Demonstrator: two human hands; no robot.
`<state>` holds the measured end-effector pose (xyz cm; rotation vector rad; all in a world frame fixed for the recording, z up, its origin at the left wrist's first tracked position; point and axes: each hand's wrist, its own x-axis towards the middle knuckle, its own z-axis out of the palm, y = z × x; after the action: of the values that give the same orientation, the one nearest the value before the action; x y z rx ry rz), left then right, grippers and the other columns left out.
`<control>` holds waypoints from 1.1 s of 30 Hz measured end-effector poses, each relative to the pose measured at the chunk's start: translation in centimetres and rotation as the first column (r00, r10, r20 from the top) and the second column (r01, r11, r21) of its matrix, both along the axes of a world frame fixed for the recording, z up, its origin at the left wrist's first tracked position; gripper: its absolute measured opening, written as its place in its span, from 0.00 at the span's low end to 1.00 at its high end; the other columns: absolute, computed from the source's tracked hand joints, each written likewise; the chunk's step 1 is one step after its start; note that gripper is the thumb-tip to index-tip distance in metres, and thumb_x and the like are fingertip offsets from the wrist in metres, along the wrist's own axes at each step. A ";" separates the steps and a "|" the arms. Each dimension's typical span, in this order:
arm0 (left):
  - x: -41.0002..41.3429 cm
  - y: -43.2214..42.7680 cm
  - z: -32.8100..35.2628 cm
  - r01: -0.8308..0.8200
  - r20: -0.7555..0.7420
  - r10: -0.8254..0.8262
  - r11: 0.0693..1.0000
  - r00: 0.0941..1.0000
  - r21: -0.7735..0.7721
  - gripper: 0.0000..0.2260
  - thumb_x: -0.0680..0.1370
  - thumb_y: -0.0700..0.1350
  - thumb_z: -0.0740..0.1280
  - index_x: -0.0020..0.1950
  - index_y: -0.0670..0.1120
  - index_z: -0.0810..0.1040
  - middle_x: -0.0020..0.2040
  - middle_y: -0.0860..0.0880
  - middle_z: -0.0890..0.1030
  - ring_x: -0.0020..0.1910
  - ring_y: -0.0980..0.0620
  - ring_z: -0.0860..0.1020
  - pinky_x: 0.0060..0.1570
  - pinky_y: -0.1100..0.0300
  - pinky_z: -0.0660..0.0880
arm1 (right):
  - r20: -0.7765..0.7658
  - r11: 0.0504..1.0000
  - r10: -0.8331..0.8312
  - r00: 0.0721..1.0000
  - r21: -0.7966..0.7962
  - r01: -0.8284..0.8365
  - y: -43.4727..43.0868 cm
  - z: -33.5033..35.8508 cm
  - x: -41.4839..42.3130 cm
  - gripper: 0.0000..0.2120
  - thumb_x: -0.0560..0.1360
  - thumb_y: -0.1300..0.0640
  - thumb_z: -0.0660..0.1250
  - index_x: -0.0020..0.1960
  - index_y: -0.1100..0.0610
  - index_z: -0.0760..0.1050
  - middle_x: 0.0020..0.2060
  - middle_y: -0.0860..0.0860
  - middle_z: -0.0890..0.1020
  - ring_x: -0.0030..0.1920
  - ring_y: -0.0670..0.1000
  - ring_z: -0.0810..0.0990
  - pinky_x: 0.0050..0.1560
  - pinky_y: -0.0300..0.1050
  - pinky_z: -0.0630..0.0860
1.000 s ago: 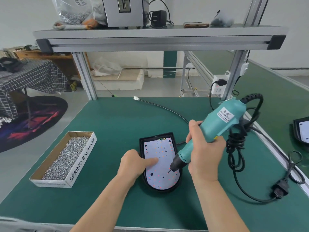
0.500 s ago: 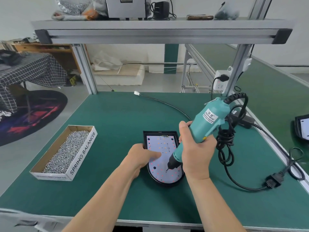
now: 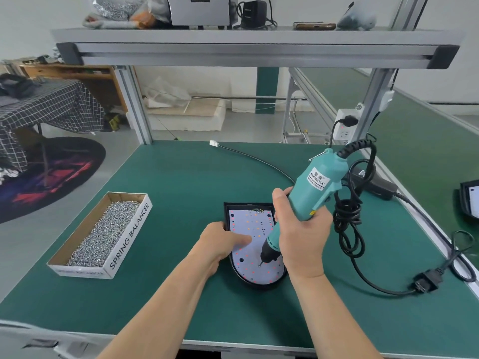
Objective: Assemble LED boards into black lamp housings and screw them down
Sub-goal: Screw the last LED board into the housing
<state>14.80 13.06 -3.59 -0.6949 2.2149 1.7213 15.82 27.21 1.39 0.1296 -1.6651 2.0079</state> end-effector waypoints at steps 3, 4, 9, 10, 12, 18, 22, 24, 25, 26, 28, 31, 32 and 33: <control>0.0 0.0 0.0 0.002 -0.008 -0.002 1.000 1.000 0.007 0.13 0.71 0.41 0.77 0.54 0.41 0.82 0.48 0.46 0.87 0.51 0.44 0.85 0.59 0.45 0.79 | -0.020 0.999 0.031 0.999 0.029 -0.031 -0.3 0.0 0.0 0.17 0.72 0.58 0.71 0.35 0.66 0.68 0.26 0.52 0.68 0.29 0.51 0.66 0.31 0.45 0.67; 0.0 0.0 0.0 0.004 -0.012 -0.004 1.000 1.000 0.009 0.13 0.71 0.41 0.77 0.53 0.41 0.82 0.48 0.46 0.87 0.50 0.44 0.85 0.59 0.44 0.79 | -0.024 0.998 0.049 0.999 0.037 -0.048 -0.3 0.0 0.0 0.19 0.72 0.58 0.71 0.34 0.67 0.65 0.26 0.51 0.67 0.28 0.51 0.65 0.30 0.44 0.66; -0.1 -0.1 -0.2 0.006 -0.018 -0.006 1.000 1.000 0.001 0.14 0.71 0.41 0.77 0.54 0.40 0.82 0.49 0.45 0.86 0.51 0.43 0.84 0.59 0.43 0.79 | -0.017 0.990 0.120 0.993 0.069 -0.119 -0.7 -0.1 -0.1 0.23 0.73 0.60 0.70 0.31 0.61 0.57 0.25 0.47 0.61 0.27 0.50 0.59 0.29 0.41 0.61; -0.1 -0.1 -0.2 0.005 -0.019 -0.005 1.000 1.000 -0.005 0.14 0.71 0.41 0.77 0.54 0.40 0.82 0.49 0.44 0.86 0.51 0.43 0.84 0.59 0.43 0.79 | -0.018 0.989 0.125 0.992 0.082 -0.123 -0.9 -0.1 0.0 0.23 0.74 0.60 0.70 0.31 0.60 0.57 0.25 0.47 0.61 0.27 0.50 0.59 0.29 0.41 0.61; 0.0 -0.1 -0.2 0.010 -0.021 -0.011 1.000 1.000 -0.014 0.14 0.70 0.42 0.78 0.53 0.40 0.82 0.49 0.45 0.86 0.51 0.43 0.84 0.59 0.43 0.79 | -0.013 0.989 0.122 0.992 0.086 -0.120 -1.1 -0.2 0.0 0.23 0.74 0.60 0.71 0.31 0.60 0.57 0.25 0.47 0.61 0.27 0.50 0.59 0.29 0.41 0.61; 0.1 0.0 0.2 0.016 -0.005 -0.016 1.000 1.000 0.004 0.14 0.71 0.41 0.77 0.54 0.41 0.82 0.49 0.45 0.87 0.50 0.44 0.85 0.58 0.44 0.80 | -0.021 0.997 0.069 0.997 -0.016 -0.070 0.3 -0.4 0.5 0.14 0.71 0.52 0.72 0.36 0.59 0.72 0.27 0.48 0.72 0.29 0.49 0.69 0.33 0.42 0.71; 0.2 -0.2 0.2 0.014 -0.006 -0.014 1.000 1.000 0.020 0.14 0.71 0.41 0.78 0.55 0.41 0.82 0.49 0.45 0.87 0.51 0.43 0.85 0.59 0.44 0.80 | -0.077 0.997 0.061 0.995 0.046 -0.057 -0.1 0.0 1.6 0.10 0.71 0.52 0.73 0.36 0.54 0.75 0.28 0.42 0.76 0.29 0.44 0.74 0.35 0.36 0.73; 0.1 -0.2 0.0 0.028 -0.007 -0.028 0.999 1.000 0.015 0.14 0.71 0.41 0.78 0.55 0.41 0.83 0.49 0.45 0.87 0.51 0.44 0.85 0.59 0.44 0.80 | -0.111 0.996 0.078 0.991 0.057 -0.072 0.0 0.9 1.8 0.09 0.72 0.53 0.73 0.35 0.50 0.76 0.28 0.42 0.77 0.29 0.43 0.74 0.34 0.36 0.73; 0.1 -0.2 -0.1 0.028 -0.011 -0.028 1.000 1.000 0.013 0.14 0.71 0.41 0.78 0.54 0.41 0.83 0.49 0.46 0.87 0.50 0.44 0.85 0.59 0.45 0.80 | -0.133 0.995 0.084 0.987 0.066 -0.076 0.1 1.5 1.7 0.09 0.72 0.54 0.72 0.35 0.49 0.76 0.28 0.42 0.76 0.29 0.43 0.73 0.34 0.37 0.73; 0.0 -0.2 -0.2 0.027 -0.016 -0.027 1.000 1.000 0.006 0.13 0.71 0.41 0.78 0.54 0.41 0.83 0.48 0.46 0.87 0.50 0.44 0.85 0.58 0.45 0.80 | -0.155 0.994 0.083 0.984 0.078 -0.071 0.2 2.1 1.6 0.09 0.72 0.53 0.72 0.35 0.49 0.76 0.28 0.42 0.76 0.29 0.44 0.73 0.34 0.38 0.73; 0.1 -0.2 -0.3 0.029 -0.035 -0.030 0.999 0.999 -0.034 0.12 0.71 0.43 0.78 0.53 0.41 0.83 0.48 0.47 0.87 0.48 0.46 0.85 0.55 0.48 0.81 | -0.170 0.996 0.050 0.984 0.078 -0.037 0.5 3.1 1.3 0.10 0.73 0.52 0.73 0.36 0.52 0.75 0.27 0.43 0.75 0.29 0.46 0.72 0.33 0.40 0.73; 0.7 -0.9 -0.2 -0.007 -0.039 0.001 0.990 0.999 -0.140 0.19 0.72 0.57 0.76 0.40 0.42 0.75 0.37 0.49 0.80 0.32 0.50 0.75 0.32 0.58 0.71 | -0.071 0.998 -0.039 0.997 -0.058 0.035 0.8 3.6 0.7 0.12 0.72 0.51 0.74 0.34 0.53 0.74 0.27 0.49 0.73 0.29 0.50 0.71 0.33 0.43 0.72; 0.9 -1.5 0.0 -0.042 -0.024 0.039 0.986 0.999 -0.161 0.24 0.73 0.61 0.74 0.35 0.44 0.69 0.32 0.49 0.72 0.28 0.49 0.67 0.28 0.59 0.62 | -0.009 0.987 -0.062 0.998 -0.148 0.060 1.0 3.6 0.5 0.12 0.71 0.51 0.74 0.35 0.52 0.74 0.26 0.49 0.73 0.28 0.49 0.71 0.32 0.42 0.72; 1.1 -2.1 0.1 -0.105 -0.027 0.102 0.985 0.994 -0.135 0.25 0.74 0.63 0.72 0.34 0.46 0.67 0.31 0.47 0.69 0.27 0.50 0.63 0.28 0.59 0.59 | 0.058 0.965 -0.075 0.995 -0.245 0.087 1.3 3.4 0.2 0.11 0.71 0.51 0.74 0.36 0.52 0.74 0.25 0.48 0.74 0.27 0.48 0.72 0.32 0.41 0.72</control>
<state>15.94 10.93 -3.47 -0.8419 2.3657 1.6417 16.02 28.52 4.81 -0.0757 -1.4080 2.1508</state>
